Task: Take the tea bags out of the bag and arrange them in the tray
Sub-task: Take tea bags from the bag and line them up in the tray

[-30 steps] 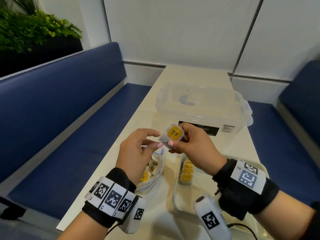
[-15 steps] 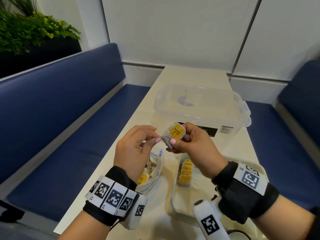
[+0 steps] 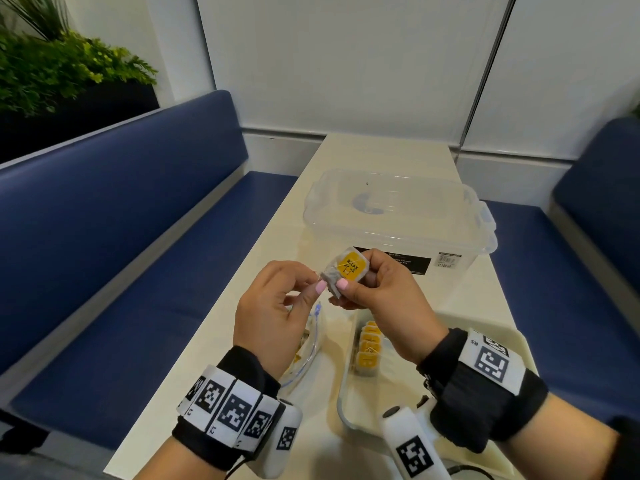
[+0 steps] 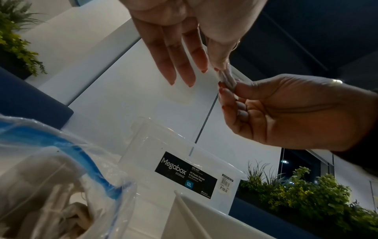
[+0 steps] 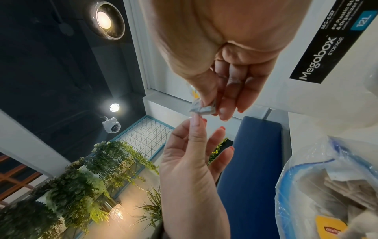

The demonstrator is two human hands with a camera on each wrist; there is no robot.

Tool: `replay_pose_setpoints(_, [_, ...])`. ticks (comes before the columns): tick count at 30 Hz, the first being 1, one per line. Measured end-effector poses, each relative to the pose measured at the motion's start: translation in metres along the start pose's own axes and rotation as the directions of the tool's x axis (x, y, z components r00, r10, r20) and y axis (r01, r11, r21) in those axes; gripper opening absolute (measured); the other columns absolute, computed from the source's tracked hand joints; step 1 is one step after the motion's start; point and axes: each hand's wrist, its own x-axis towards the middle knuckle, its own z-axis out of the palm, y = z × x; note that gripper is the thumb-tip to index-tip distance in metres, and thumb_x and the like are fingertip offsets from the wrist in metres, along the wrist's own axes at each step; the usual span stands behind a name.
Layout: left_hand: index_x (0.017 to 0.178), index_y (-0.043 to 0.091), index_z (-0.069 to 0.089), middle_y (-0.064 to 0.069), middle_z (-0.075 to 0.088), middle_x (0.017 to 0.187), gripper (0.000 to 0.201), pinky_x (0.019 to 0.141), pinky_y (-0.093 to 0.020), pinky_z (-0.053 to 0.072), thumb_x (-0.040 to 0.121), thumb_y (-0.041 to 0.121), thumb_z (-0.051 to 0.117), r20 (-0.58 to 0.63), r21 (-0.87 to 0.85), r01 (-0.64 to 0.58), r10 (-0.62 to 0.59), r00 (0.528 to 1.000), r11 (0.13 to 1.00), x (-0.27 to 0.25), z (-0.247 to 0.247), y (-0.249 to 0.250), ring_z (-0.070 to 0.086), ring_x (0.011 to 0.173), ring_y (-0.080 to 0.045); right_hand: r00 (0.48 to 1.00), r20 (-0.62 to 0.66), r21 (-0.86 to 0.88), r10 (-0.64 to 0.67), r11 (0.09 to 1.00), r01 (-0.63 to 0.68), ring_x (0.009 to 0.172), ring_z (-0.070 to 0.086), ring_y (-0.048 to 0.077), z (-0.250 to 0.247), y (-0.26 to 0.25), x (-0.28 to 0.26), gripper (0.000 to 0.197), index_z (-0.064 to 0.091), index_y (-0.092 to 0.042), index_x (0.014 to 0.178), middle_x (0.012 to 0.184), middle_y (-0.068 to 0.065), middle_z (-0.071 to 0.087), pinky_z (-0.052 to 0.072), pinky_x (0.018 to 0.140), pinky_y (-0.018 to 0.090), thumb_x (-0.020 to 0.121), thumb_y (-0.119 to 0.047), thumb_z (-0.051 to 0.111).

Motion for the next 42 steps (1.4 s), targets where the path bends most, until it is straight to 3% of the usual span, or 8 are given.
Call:
replay_pose_setpoints(4, [0.085,0.02,0.067,0.011,0.058,0.089,0.017,0.065,-0.027,0.054,0.088,0.033,0.057,0.032,0.043,-0.043,0.041,0.999,0.998,-0.003,0.0,0.0,0.059,0.082,-0.007,1.0,-0.021,-0.007,0.006,1.0,-0.007,0.068,0.069,0.016,0.0,0.001,-0.001,0.013,0.055,-0.003,0.097,0.087,0.012,0.071,0.054,0.063,0.022,0.086,-0.004,0.063])
replay_pose_setpoints(11, [0.086,0.02,0.063,0.013,0.054,0.09,0.014,0.066,-0.009,0.045,0.09,0.029,0.054,0.07,0.018,0.011,-0.012,0.997,1.0,0.001,0.003,0.004,0.054,0.086,0.0,1.0,-0.027,-0.011,-0.008,1.0,0.008,0.069,0.067,0.015,0.002,0.003,-0.001,0.013,0.055,-0.003,0.094,0.089,0.015,0.069,0.05,0.059,0.016,0.085,-0.003,0.065])
replay_pose_setpoints(13, [0.089,0.027,0.058,0.016,0.054,0.093,0.003,0.068,-0.007,0.044,0.091,0.028,0.055,0.079,0.012,0.088,-0.089,0.993,0.996,0.001,0.003,0.005,0.053,0.088,0.002,0.999,-0.028,-0.015,-0.02,1.0,0.02,0.068,0.067,0.014,0.002,0.004,-0.001,0.012,0.055,-0.005,0.093,0.087,0.014,0.069,0.05,0.059,0.016,0.085,-0.003,0.064])
replay_pose_setpoints(17, [0.097,0.039,0.055,0.019,0.058,0.1,0.013,0.066,-0.007,0.046,0.089,0.029,0.058,0.12,-0.104,0.293,-0.281,0.952,0.95,0.005,0.001,0.01,0.056,0.091,0.004,0.999,-0.021,-0.066,-0.048,0.997,0.046,0.071,0.067,0.013,0.002,0.004,-0.001,0.014,0.056,-0.004,0.094,0.088,0.012,0.07,0.05,0.061,0.016,0.084,-0.002,0.065])
replay_pose_setpoints(24, [0.079,0.03,0.069,0.015,0.072,0.076,0.01,0.068,-0.014,0.052,0.077,0.021,0.073,0.124,-0.241,0.396,-0.376,0.918,0.886,0.01,0.001,0.013,0.067,0.073,-0.003,0.999,0.036,-0.042,-0.021,0.999,0.023,0.068,0.066,0.011,0.003,0.003,-0.004,0.02,0.057,0.002,0.099,0.081,0.008,0.066,0.05,0.06,0.016,0.083,-0.005,0.068])
replay_pose_setpoints(27, [0.074,0.02,0.069,0.011,0.072,0.069,0.009,0.063,-0.014,0.052,0.073,0.013,0.075,0.106,-0.314,0.415,-0.403,0.909,0.854,0.011,0.0,0.013,0.067,0.066,-0.004,0.998,0.07,-0.032,0.008,0.999,-0.005,0.067,0.069,0.014,0.003,0.003,-0.004,0.02,0.057,0.006,0.099,0.081,0.009,0.068,0.055,0.065,0.024,0.086,-0.006,0.065])
replay_pose_setpoints(38, [0.068,0.012,0.068,0.005,0.075,0.076,0.015,0.066,-0.021,0.055,0.071,-0.003,0.071,0.177,-0.491,0.394,-0.354,0.918,0.777,0.015,-0.005,0.012,0.07,0.072,-0.011,0.983,0.166,0.16,0.083,0.981,-0.11,0.062,0.066,0.016,0.0,0.0,-0.004,0.017,0.059,-0.001,0.105,0.078,0.004,0.07,0.055,0.066,0.027,0.088,-0.002,0.056])
replay_pose_setpoints(42, [0.066,0.028,0.069,0.008,0.073,0.087,0.009,0.077,-0.024,0.054,0.066,0.026,0.078,0.19,-0.477,0.307,-0.244,0.951,0.823,0.017,-0.007,0.008,0.068,0.085,-0.014,0.982,0.167,0.182,0.088,0.976,-0.118,0.06,0.065,0.016,-0.001,0.001,-0.003,0.024,0.057,0.003,0.112,0.076,0.003,0.07,0.054,0.063,0.025,0.088,-0.001,0.055])
